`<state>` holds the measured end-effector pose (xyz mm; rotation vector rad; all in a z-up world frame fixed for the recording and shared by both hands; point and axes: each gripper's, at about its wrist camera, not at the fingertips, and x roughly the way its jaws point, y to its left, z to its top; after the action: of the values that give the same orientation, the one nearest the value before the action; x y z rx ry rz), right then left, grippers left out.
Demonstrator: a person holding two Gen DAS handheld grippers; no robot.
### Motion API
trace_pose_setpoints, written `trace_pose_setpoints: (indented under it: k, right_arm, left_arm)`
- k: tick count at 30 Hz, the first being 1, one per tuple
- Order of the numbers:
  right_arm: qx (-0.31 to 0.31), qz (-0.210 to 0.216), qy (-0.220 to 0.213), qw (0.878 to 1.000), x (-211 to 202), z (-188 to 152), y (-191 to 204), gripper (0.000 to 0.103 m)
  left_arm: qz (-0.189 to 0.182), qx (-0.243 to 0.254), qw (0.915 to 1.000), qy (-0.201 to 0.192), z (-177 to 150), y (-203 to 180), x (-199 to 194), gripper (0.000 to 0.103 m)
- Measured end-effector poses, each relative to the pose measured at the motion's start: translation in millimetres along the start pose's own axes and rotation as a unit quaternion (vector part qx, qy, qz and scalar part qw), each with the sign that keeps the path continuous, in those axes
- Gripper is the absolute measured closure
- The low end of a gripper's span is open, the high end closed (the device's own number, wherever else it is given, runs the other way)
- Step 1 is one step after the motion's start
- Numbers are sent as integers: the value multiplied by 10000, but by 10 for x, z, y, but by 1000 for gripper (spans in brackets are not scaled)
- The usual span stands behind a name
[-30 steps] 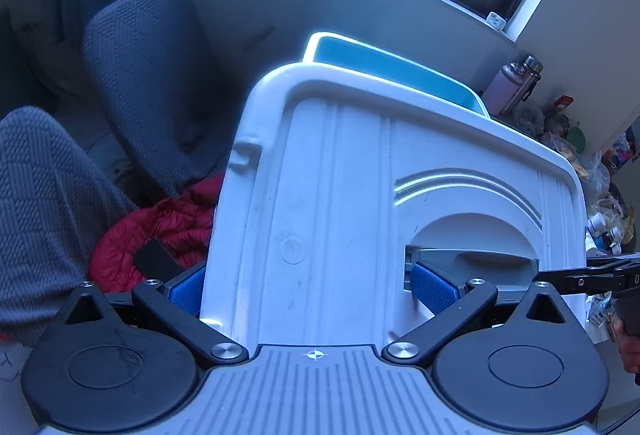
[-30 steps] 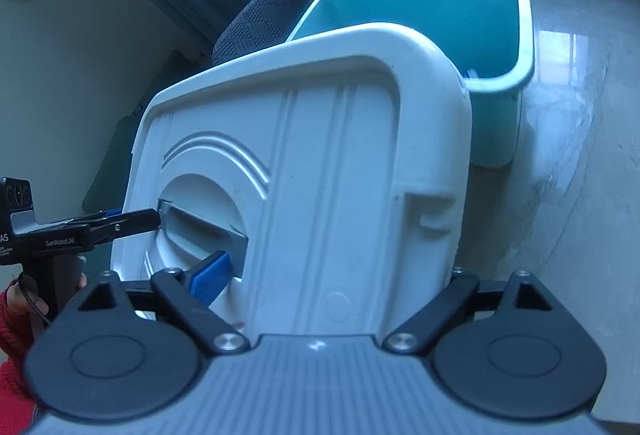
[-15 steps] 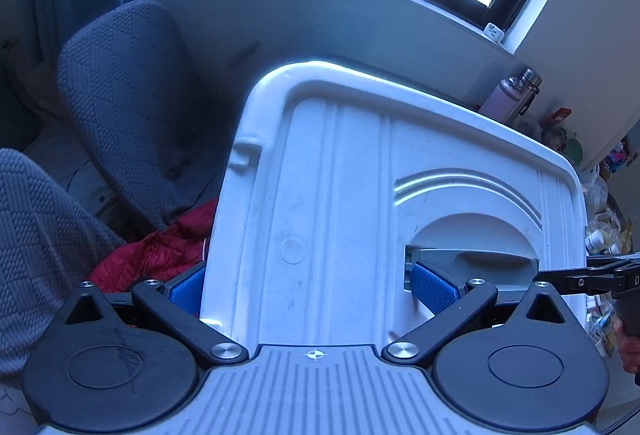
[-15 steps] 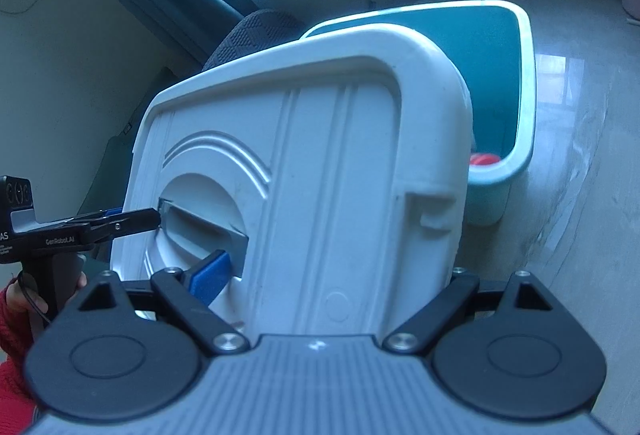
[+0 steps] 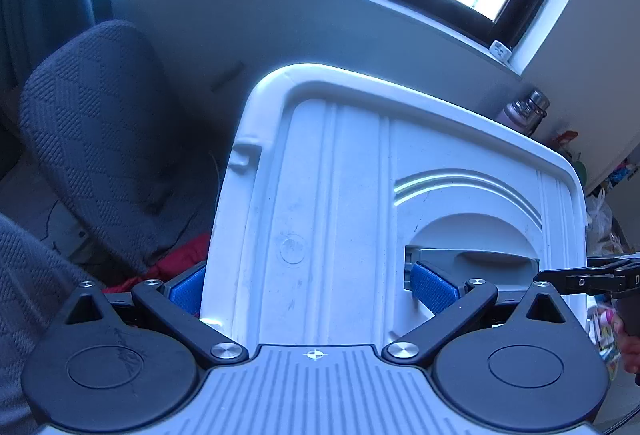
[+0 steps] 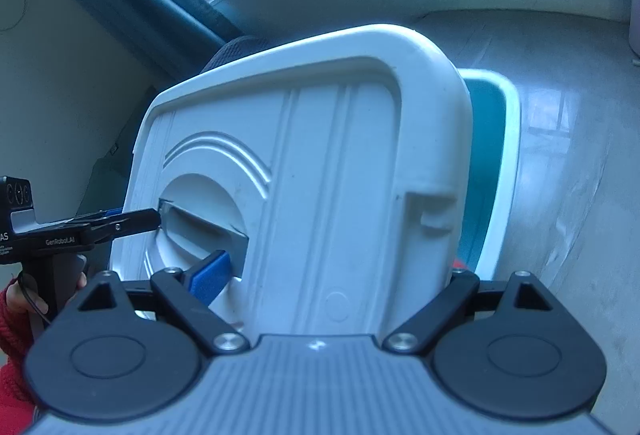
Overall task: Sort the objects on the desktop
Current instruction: 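Lift the white lid with both tools and carry it over the teal bin, then lower the white lid onto the teal bin with both tools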
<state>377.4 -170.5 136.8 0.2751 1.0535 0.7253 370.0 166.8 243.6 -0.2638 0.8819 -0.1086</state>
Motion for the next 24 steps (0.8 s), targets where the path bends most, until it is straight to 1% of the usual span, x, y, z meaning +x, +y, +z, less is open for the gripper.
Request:
trace_pose_setpoints:
  k: [4, 7, 8, 10, 15, 17, 20, 22, 24]
  right_arm:
    - [103, -28, -32, 9999, -170, 217, -447, 11]
    - [186, -60, 6, 9998, -171, 376, -744, 10]
    - [230, -87, 11, 9997, -125, 347, -737, 10]
    - [235, -136, 49, 9996, -47, 538, -866, 10]
    - [323, -189, 112, 9992, -97, 703, -1328, 10]
    - [409, -188, 145, 9989, -231, 588, -1321, 10]
    - [531, -253, 235, 9980, -291, 496, -1499, 10]
    - [430, -479, 316, 9974, -497, 375, -1444, 10]
    - [400, -794, 417, 9952, -592, 380, -1478, 7]
  left_arm:
    - [-27, -4, 10000, 37, 246, -44, 224, 0]
    - [-21, -44, 9999, 112, 395, -48, 419, 0]
    - [-38, -85, 9998, 160, 440, -37, 490, 0]
    - [-56, -156, 9996, 241, 515, -11, 625, 0]
    - [-118, -289, 9987, 413, 675, 75, 903, 0]
    - [-139, -293, 9984, 471, 729, 105, 984, 0]
    - [-192, -334, 9976, 569, 767, 159, 1099, 0]
    - [-137, -312, 9975, 611, 782, 181, 1168, 0]
    - [-110, -235, 9977, 624, 797, 184, 1209, 0]
